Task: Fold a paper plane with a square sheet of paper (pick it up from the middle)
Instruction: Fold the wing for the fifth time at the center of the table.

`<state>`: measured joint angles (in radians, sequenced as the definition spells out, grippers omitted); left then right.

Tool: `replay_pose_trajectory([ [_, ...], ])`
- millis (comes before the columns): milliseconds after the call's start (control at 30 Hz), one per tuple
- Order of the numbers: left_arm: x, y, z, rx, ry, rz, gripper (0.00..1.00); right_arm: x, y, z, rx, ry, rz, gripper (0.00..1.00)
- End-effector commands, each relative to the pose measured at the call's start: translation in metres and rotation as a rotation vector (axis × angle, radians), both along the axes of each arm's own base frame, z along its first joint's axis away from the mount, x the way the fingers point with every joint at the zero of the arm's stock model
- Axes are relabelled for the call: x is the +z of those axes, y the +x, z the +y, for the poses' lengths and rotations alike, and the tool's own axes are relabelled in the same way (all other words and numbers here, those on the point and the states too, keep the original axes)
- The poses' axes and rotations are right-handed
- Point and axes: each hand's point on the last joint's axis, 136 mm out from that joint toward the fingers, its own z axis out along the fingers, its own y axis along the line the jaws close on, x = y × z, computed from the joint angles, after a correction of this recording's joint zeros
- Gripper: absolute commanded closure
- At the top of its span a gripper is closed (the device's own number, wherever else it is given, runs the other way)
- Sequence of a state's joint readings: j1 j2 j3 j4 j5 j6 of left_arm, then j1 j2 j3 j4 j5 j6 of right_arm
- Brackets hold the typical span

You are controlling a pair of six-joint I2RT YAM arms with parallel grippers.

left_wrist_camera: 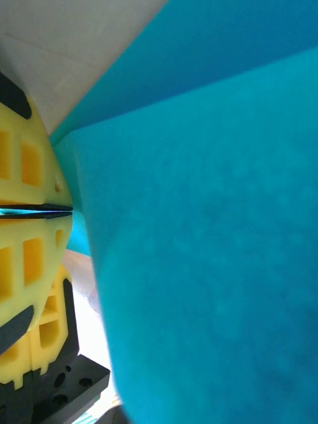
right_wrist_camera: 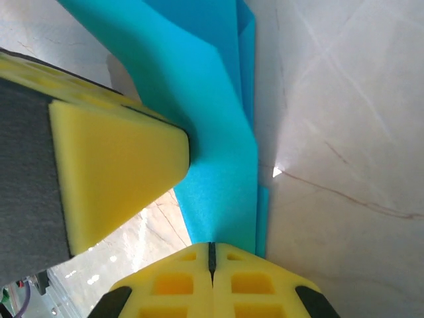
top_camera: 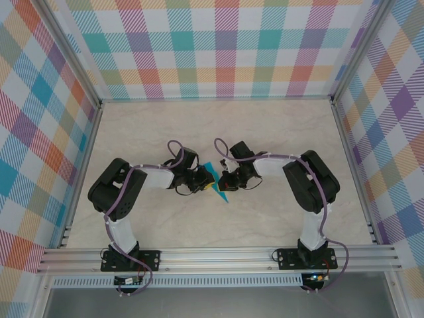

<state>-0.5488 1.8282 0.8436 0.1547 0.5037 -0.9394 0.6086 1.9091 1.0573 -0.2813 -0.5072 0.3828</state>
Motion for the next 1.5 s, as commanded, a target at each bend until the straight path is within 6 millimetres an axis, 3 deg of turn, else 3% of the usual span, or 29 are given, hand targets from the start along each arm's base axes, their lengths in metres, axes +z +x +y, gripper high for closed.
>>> replay_pose_trajectory([
  [0,-0.023,-0.001,0.014,-0.011,0.126,0.003,0.88,-0.022,-0.009,-0.017,0.011,-0.118,0.026,1.0],
  [167,0.016,0.015,0.006,-0.085,0.121,-0.128,0.83,-0.034,-0.014,-0.029,0.02,-0.183,0.035,1.0],
  [300,0.025,0.026,0.015,-0.101,0.201,-0.173,0.81,-0.035,-0.015,-0.03,0.021,-0.184,0.039,1.0],
  [800,0.011,0.048,0.029,-0.069,0.264,-0.183,0.82,-0.041,-0.017,-0.031,0.027,-0.197,0.056,1.0],
  [1467,-0.023,0.05,0.062,0.004,0.339,-0.133,0.83,-0.051,-0.024,-0.04,0.026,-0.239,0.084,1.0],
])
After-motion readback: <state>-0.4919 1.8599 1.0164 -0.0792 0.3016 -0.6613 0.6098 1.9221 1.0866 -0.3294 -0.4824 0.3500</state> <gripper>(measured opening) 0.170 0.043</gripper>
